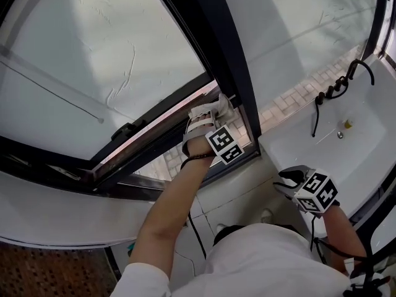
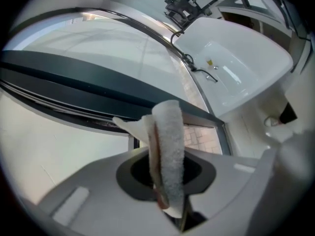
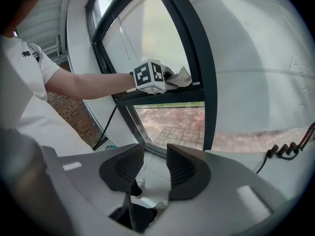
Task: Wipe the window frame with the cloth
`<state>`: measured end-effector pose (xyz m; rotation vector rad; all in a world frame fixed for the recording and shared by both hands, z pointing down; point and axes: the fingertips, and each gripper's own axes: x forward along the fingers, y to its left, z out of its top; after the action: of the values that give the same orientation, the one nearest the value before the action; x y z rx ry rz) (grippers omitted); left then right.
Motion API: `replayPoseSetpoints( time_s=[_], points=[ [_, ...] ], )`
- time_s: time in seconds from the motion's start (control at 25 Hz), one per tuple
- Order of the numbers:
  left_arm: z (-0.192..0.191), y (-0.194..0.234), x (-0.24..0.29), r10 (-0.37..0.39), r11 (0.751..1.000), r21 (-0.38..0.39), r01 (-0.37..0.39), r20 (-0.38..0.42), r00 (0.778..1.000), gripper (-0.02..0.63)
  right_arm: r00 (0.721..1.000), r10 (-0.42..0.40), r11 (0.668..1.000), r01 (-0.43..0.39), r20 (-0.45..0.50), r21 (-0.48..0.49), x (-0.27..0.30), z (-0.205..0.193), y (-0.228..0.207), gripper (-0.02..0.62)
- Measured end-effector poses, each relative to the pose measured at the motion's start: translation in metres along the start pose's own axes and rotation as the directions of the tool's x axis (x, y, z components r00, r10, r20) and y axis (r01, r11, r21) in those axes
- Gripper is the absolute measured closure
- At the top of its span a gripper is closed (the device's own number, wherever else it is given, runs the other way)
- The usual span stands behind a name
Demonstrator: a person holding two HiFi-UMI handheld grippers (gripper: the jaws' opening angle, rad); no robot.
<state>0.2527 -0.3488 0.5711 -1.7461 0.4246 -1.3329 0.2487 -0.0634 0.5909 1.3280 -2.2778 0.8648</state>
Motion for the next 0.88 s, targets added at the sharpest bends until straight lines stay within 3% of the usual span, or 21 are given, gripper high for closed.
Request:
replayPoseSetpoints(
  time_s=[0.2, 0.32, 0.48, 0.68, 0.88],
  points=[
    [0.003, -0.017, -0.034, -0.002, 0.999, -0.038, 0.004, 0.053, 0.999, 0.517, 0.999, 0.041, 0.999, -0.041, -0.016, -0.006, 0.009, -0.006, 0.008, 0.449],
    [-0.002, -0.036, -0.060, -0.049, 0.987, -0.149, 0.066, 0.114, 0.992, 0.517, 0.998, 0.061, 0.998, -0.061, -0.011, -0.008, 0.016, -0.005, 0.009, 0.449],
    [-0.035, -0.070, -0.095, -0.102, 0.946, -0.293, 0.140, 0.142, 0.985, 0.517, 0.997, 0.076, 0.997, -0.076, -0.021, -0.028, 0.029, -0.002, 0.009, 0.449],
    [-0.099, -0.101, -0.146, -0.105, 0.855, -0.494, 0.162, 0.141, 0.984, 0.517, 0.995, 0.093, 0.992, -0.095, -0.024, -0.082, 0.044, 0.014, 0.028, 0.449],
    [-0.155, -0.120, -0.230, -0.054, 0.717, -0.672, 0.184, 0.209, 0.976, 0.515, 0.993, 0.120, 0.986, -0.118, 0.006, -0.114, 0.044, 0.033, 0.077, 0.449]
  ],
)
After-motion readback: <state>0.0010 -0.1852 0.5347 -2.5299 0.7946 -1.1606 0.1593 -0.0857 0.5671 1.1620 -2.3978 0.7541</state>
